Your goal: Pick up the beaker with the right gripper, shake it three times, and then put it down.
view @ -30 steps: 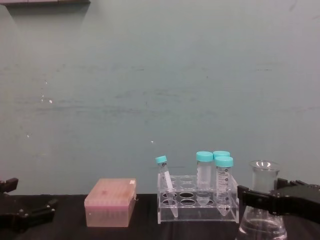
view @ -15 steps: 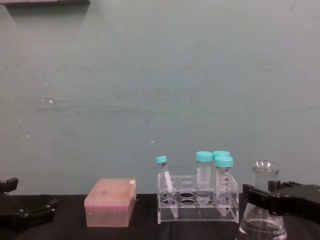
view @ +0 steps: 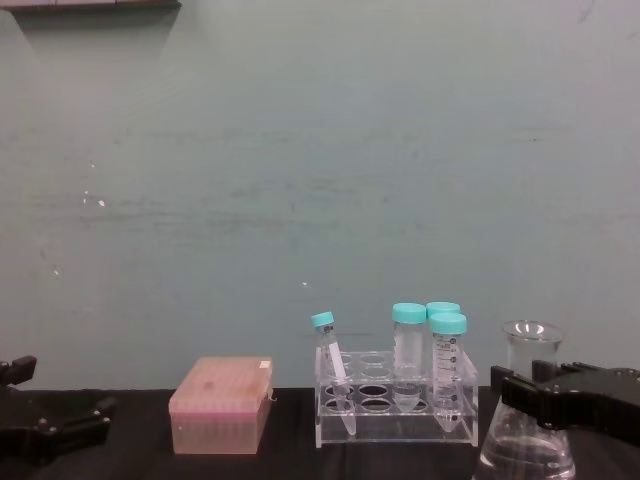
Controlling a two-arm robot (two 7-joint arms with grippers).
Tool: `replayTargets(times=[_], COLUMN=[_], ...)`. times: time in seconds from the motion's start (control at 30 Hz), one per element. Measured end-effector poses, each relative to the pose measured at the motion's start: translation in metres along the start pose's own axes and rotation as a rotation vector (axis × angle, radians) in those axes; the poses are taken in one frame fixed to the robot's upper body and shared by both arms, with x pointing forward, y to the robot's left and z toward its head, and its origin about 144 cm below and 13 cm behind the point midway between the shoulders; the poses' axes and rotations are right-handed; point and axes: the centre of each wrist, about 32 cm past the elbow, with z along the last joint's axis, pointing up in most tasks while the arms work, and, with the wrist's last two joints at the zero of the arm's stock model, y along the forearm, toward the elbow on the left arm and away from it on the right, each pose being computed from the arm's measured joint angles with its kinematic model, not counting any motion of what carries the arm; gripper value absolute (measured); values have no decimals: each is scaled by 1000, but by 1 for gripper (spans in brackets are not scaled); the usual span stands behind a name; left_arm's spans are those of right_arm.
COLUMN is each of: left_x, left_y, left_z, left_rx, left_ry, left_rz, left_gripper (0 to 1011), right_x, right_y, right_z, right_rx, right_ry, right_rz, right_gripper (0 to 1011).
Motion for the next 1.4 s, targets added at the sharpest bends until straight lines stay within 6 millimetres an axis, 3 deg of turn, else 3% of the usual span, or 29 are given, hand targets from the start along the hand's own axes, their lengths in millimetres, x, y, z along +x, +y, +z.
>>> replayTargets(times=[0.27,0.7,1.4], left_x=[0,0,0], left_y=[0,0,0], left_z=[0,0,0], left_rx=[0,0,0], left_ry=[0,0,0], left_rz=[0,0,0], left_gripper=[1000,1000,1000], right_x=[3,13,12], right_y=[-1,-1,-4], right_z=[3,31,33], right_rx=[11,73,57], right_ry=[-3,-33,28], right_rz=[2,-14,-20], right_gripper=[479,477,478])
